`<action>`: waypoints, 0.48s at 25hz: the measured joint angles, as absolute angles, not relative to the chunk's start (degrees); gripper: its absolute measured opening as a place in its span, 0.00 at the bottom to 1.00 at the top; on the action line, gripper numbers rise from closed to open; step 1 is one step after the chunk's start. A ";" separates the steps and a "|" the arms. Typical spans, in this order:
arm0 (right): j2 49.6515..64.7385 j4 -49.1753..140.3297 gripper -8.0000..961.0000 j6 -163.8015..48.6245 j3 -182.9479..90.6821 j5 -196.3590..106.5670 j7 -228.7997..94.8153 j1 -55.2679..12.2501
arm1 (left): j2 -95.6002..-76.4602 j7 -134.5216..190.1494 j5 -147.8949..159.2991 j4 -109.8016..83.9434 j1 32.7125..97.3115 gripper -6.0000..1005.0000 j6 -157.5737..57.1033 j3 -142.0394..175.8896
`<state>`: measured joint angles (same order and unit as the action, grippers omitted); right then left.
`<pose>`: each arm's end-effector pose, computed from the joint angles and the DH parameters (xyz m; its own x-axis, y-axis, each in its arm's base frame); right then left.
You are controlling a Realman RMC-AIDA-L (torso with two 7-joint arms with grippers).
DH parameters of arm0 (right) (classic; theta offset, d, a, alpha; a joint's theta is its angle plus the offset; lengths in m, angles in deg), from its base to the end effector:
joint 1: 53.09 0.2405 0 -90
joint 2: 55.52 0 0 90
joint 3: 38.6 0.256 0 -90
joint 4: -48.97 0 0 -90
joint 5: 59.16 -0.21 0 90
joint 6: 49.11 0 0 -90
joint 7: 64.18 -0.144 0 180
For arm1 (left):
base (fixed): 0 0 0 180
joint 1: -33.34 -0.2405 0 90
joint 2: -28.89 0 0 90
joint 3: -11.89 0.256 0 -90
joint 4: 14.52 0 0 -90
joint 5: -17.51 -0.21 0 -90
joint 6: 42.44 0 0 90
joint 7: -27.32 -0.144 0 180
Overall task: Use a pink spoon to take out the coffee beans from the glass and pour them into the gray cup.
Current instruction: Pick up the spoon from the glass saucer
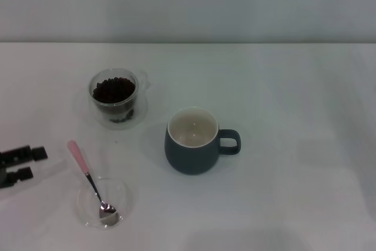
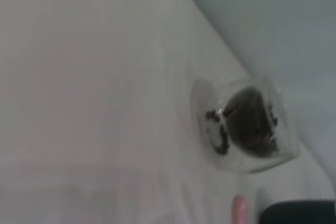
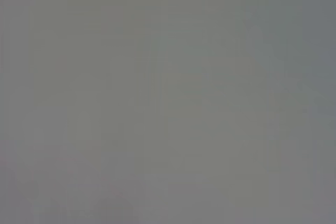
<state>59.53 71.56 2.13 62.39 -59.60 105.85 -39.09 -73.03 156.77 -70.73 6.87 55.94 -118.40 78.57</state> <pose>0.3963 0.3202 0.0716 0.7946 -0.0432 -0.6056 -0.5997 0.0996 -0.7940 -0.3643 0.3043 0.0515 -0.0634 0.8842 0.4627 0.9858 -0.0167 0.1669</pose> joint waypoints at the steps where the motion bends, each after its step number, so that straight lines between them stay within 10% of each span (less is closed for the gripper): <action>1: 59.53 71.56 0.87 2.26 62.39 -59.62 105.85 -38.93 | -73.23 156.15 -71.30 6.85 55.93 0.85 -118.15 78.58; 12: 59.72 71.69 0.87 5.05 62.79 -59.70 104.40 -38.45 | -74.22 147.76 -71.73 7.20 55.77 0.85 -116.61 77.91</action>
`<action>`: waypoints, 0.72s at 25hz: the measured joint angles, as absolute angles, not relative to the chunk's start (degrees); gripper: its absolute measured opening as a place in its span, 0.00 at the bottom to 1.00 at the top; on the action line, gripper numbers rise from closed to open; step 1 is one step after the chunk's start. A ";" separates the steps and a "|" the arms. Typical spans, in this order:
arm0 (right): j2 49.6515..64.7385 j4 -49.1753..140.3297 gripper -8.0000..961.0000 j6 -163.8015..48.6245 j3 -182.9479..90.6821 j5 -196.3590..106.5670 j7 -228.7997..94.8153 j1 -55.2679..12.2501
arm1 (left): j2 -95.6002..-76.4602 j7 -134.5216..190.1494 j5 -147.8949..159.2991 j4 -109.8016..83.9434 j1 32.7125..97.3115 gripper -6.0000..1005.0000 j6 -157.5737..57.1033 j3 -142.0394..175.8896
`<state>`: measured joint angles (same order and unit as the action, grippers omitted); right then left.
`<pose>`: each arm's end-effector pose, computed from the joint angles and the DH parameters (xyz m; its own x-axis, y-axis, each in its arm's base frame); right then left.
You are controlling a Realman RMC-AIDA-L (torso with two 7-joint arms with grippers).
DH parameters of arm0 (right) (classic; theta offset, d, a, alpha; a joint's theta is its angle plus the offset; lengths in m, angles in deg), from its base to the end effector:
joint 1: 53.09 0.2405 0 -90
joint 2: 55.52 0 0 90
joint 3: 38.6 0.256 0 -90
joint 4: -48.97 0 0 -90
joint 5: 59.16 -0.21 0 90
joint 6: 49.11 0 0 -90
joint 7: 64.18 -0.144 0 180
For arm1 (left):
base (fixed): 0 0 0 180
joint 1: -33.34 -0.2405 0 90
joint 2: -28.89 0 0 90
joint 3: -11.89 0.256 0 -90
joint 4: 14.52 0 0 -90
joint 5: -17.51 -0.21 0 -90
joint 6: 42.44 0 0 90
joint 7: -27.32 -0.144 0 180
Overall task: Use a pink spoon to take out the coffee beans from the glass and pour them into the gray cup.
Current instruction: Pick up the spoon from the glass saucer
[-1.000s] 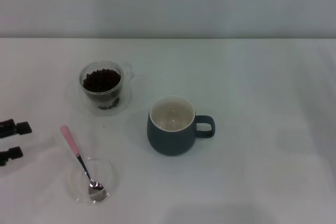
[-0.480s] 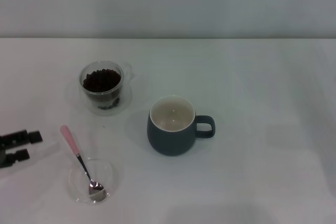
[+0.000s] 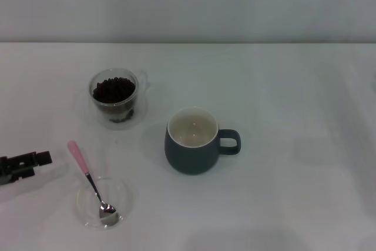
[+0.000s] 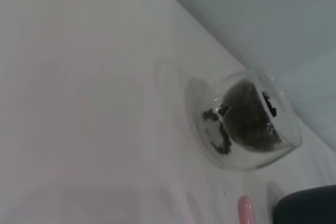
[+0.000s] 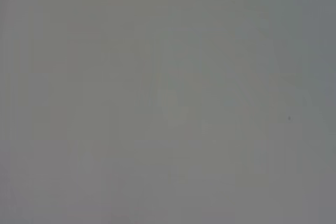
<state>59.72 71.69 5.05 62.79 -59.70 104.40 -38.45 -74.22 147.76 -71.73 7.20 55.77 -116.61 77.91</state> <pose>0.3859 0.3248 0.0753 0.7791 0.0214 -0.6265 -0.6256 0.0906 -0.7749 -0.3656 0.3047 0.0440 0.0851 0.8673 0.4904 0.9866 -0.1422 0.0802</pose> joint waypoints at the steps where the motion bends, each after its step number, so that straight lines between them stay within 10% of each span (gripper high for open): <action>1: 59.71 71.77 0.87 5.07 62.86 -59.70 104.12 -38.37 | -74.26 147.16 -71.60 7.21 55.81 0.85 -116.47 77.80; 18: 59.63 71.84 0.87 4.69 63.32 -61.05 103.43 -36.16 | -74.78 142.56 -71.96 7.29 57.43 0.84 -114.64 76.40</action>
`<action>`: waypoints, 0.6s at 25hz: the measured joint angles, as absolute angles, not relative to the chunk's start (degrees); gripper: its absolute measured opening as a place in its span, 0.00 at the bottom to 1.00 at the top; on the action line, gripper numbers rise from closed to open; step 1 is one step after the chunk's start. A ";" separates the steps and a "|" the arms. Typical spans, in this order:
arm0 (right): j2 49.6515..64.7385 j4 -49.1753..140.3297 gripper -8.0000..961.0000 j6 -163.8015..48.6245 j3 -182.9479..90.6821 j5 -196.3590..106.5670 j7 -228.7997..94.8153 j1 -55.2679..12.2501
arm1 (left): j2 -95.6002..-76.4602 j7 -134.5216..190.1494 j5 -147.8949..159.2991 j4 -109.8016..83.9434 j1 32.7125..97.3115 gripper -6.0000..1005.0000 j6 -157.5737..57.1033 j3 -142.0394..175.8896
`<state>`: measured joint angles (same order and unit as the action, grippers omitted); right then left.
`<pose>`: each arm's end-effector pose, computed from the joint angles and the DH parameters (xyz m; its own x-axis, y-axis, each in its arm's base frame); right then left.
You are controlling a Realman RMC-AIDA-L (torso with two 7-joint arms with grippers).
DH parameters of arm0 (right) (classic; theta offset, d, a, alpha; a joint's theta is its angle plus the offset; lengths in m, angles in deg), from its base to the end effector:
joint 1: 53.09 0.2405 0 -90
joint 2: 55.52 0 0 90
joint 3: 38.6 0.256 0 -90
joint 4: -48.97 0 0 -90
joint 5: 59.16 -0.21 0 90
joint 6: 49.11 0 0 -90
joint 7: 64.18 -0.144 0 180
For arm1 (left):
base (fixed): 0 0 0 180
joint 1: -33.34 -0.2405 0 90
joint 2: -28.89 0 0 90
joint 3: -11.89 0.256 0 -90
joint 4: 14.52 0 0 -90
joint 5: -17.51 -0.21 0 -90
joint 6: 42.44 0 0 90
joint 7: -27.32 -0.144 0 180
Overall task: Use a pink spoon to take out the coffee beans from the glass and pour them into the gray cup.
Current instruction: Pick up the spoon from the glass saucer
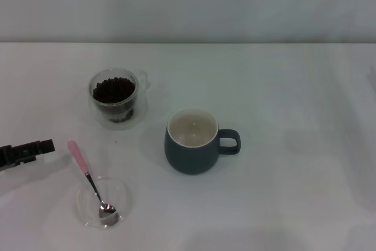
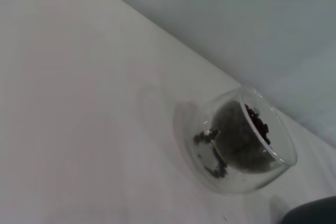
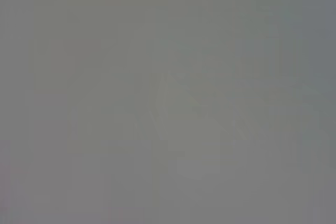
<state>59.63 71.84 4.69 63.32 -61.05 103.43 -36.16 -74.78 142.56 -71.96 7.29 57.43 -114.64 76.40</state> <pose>0.3752 0.3401 0.0802 0.7575 0.0576 -0.6503 -0.6526 0.0921 -0.7521 -0.3587 0.3195 0.0441 0.1846 0.8304 0.5257 0.9732 -0.2292 0.0203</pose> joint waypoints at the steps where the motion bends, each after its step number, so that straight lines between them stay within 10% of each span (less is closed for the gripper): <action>1: 59.65 71.84 0.87 4.68 63.26 -61.08 103.43 -35.95 | -74.79 142.56 -71.96 7.26 57.45 0.84 -114.50 76.39; 15: 59.71 71.82 0.87 4.07 63.34 -61.10 103.42 -34.38 | -75.88 141.64 -71.99 7.24 57.51 0.84 -114.36 76.82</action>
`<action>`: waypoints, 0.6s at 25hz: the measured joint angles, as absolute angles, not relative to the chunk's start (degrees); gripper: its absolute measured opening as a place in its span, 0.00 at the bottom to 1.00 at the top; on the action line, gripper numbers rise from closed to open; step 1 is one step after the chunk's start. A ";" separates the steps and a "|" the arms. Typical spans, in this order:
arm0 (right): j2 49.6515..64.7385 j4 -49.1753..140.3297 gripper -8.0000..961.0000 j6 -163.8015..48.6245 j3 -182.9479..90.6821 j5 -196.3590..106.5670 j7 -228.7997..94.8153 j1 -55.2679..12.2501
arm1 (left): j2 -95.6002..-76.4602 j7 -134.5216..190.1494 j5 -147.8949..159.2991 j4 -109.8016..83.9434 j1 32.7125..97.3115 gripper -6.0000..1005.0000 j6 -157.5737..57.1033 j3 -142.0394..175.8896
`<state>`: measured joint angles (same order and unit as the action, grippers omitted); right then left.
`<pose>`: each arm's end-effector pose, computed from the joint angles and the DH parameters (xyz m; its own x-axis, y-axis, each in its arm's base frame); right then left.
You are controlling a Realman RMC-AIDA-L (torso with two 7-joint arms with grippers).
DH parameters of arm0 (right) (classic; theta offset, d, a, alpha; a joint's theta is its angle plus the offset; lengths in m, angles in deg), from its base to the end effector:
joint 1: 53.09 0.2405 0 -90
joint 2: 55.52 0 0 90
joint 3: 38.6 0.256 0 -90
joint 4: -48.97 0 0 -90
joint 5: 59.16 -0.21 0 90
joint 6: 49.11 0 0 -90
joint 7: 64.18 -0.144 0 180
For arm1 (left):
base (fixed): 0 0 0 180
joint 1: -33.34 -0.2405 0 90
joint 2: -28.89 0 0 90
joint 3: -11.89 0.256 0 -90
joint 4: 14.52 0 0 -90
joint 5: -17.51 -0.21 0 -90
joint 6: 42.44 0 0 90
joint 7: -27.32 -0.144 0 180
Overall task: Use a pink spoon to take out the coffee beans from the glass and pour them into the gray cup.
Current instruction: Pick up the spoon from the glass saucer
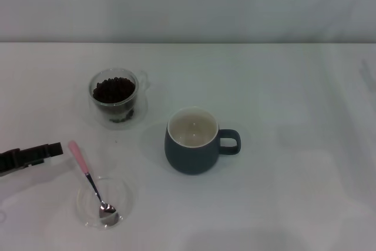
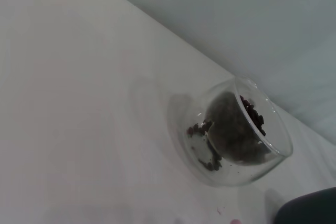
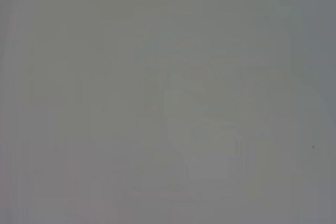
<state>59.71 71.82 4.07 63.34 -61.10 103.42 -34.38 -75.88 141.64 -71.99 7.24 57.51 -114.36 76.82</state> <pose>0.3658 0.3516 0.0789 0.7541 0.0703 -0.6530 -0.6568 0.0748 -0.7504 -0.3555 0.3180 0.0343 0.1944 0.8330 0.5180 0.9698 -0.2424 0.0258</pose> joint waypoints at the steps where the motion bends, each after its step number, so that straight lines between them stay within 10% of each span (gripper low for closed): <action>1: 59.71 71.82 0.87 4.07 63.34 -61.10 103.43 -34.36 | -76.12 141.46 -71.98 7.25 57.52 0.84 -114.36 76.71; 15: 59.65 71.91 0.87 4.28 63.39 -61.10 101.28 -33.74 | -78.48 139.62 -71.49 6.98 56.83 0.84 -113.51 74.90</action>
<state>59.65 71.91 4.28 63.39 -61.10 101.28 -33.74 -78.48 139.62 -71.49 6.98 56.83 -113.51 74.90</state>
